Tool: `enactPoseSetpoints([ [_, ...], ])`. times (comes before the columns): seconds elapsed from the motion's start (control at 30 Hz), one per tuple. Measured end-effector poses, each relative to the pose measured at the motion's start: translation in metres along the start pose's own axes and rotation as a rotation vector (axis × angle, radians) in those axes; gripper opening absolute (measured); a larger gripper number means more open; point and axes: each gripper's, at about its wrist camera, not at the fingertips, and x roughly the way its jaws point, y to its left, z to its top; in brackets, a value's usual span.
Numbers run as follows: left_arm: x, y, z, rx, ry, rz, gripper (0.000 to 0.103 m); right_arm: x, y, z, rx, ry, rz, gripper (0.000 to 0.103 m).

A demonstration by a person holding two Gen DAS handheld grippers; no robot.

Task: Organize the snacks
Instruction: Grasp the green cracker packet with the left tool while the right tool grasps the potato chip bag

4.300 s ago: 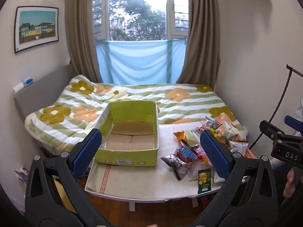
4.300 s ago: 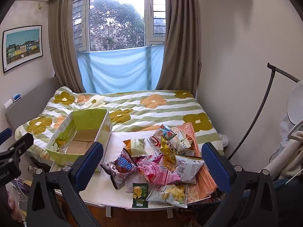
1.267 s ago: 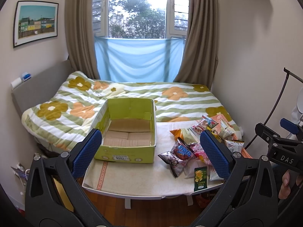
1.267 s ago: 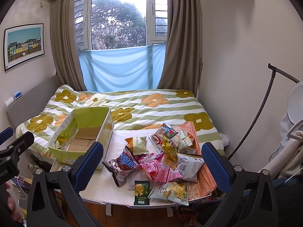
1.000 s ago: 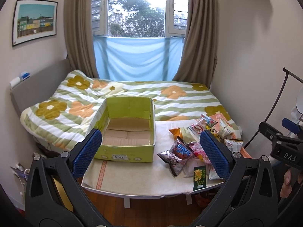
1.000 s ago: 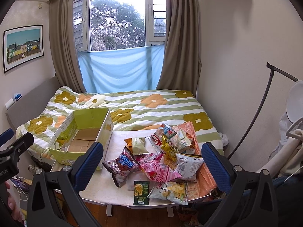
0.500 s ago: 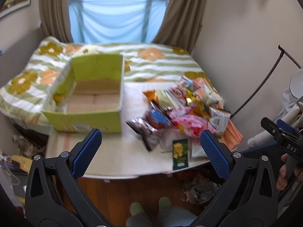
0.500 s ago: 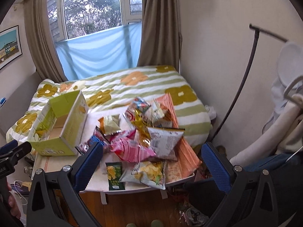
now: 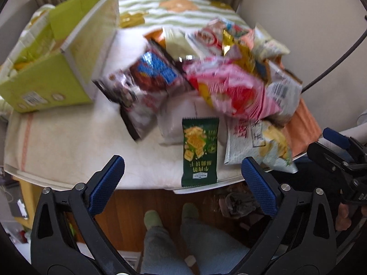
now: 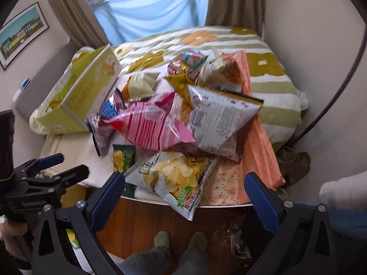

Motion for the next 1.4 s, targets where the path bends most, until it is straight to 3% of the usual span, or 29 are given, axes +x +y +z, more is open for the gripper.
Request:
enactPoseSetpoints([
  [0.23, 0.049, -0.003, 0.0, -0.026, 0.088, 0.022, 0.09, 0.035, -0.008, -0.008, -0.105, 0.085, 0.068, 0.103],
  [0.7, 0.081, -0.012, 0.002, -0.033, 0.136, 0.039, 0.087, 0.068, -0.005, -0.01, -0.234, 0.16, 0.089, 0.103],
  [0.8, 0.087, -0.011, 0.003, -0.042, 0.152, 0.025, 0.076, 0.073, -0.006, -0.01, -0.235, 0.176, 0.107, 0.103],
  [1.0, 0.098, -0.014, 0.008, -0.027, 0.157, 0.031, 0.07, 0.08, -0.011, -0.006, -0.192, 0.193, 0.141, 0.103],
  [1.2, 0.1, -0.024, 0.011, 0.02, 0.152, 0.047, 0.043, 0.083, -0.014, -0.003, -0.161, 0.19, 0.158, 0.103],
  [1.4, 0.1, -0.029, 0.017, 0.003, 0.152, 0.019, 0.04, 0.091, -0.013, 0.0, -0.14, 0.193, 0.166, 0.103],
])
